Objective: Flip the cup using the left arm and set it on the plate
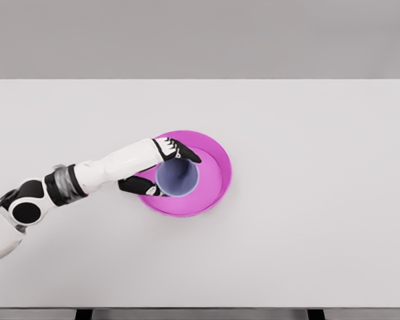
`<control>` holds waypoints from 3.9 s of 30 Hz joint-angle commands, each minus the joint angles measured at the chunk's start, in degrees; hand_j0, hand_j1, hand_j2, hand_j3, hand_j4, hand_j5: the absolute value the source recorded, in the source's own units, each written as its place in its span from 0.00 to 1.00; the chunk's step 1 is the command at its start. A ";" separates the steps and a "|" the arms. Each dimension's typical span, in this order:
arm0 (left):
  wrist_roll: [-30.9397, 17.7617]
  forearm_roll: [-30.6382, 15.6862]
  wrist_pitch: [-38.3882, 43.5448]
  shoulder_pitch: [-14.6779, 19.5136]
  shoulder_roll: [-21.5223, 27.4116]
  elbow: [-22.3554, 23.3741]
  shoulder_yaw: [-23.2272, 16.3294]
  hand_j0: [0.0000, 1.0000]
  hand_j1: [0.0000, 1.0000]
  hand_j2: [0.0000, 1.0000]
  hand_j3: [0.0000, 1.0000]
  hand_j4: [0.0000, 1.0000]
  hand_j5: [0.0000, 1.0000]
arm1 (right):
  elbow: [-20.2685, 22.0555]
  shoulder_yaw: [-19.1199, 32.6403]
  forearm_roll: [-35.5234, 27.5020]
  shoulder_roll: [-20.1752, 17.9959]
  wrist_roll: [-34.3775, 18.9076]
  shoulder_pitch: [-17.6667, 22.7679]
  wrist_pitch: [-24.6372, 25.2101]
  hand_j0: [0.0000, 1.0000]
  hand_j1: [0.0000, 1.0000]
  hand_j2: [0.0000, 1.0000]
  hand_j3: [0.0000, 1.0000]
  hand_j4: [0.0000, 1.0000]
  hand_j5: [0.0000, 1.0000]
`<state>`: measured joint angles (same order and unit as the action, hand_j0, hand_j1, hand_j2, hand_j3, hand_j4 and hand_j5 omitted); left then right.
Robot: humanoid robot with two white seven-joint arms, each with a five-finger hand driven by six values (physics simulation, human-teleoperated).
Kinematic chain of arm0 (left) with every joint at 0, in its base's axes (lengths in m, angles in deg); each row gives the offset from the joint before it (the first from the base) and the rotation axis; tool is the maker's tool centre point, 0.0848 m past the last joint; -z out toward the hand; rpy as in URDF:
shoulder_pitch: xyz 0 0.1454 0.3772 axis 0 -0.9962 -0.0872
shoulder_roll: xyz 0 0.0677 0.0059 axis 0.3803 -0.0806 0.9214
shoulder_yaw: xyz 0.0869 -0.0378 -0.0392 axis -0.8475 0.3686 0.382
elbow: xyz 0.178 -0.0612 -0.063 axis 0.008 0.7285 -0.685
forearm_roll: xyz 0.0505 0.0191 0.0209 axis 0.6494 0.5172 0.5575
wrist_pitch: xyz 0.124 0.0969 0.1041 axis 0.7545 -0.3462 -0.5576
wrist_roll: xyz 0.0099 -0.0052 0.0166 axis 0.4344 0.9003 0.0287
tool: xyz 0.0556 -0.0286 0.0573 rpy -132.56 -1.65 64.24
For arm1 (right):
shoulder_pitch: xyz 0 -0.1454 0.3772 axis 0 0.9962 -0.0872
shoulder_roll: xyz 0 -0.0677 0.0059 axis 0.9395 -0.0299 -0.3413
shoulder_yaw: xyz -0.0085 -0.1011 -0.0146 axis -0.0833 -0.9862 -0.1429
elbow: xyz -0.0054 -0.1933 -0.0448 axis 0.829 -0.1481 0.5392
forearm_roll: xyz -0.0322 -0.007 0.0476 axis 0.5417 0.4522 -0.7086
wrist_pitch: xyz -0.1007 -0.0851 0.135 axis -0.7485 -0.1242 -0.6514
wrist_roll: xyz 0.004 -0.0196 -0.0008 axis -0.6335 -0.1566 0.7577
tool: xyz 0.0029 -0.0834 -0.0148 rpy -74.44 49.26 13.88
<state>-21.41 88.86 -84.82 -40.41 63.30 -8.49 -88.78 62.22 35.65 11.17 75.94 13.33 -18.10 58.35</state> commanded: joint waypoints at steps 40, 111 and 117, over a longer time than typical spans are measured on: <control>0.41 -1.92 0.03 10.55 -0.05 5.41 -13.84 0.78 0.78 0.78 0.78 0.78 0.78 | 0.01 -0.06 -0.03 0.00 -0.01 0.00 0.00 1.00 1.00 1.00 1.00 1.00 1.00; 0.50 -5.79 0.03 16.61 3.90 1.72 -18.67 1.00 1.00 1.00 1.00 1.00 1.00 | 0.01 0.02 -0.03 0.00 -0.01 0.00 0.00 1.00 1.00 1.00 1.00 1.00 1.00; 0.23 -5.61 0.03 16.53 5.57 -1.01 -17.44 1.00 1.00 1.00 1.00 1.00 1.00 | 0.01 0.02 -0.03 0.00 -0.01 0.00 0.00 1.00 1.00 1.00 1.00 1.00 1.00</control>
<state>-21.16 83.58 -84.83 -23.88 68.26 -8.76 -106.92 62.22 35.65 11.17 75.94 13.33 -18.10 58.35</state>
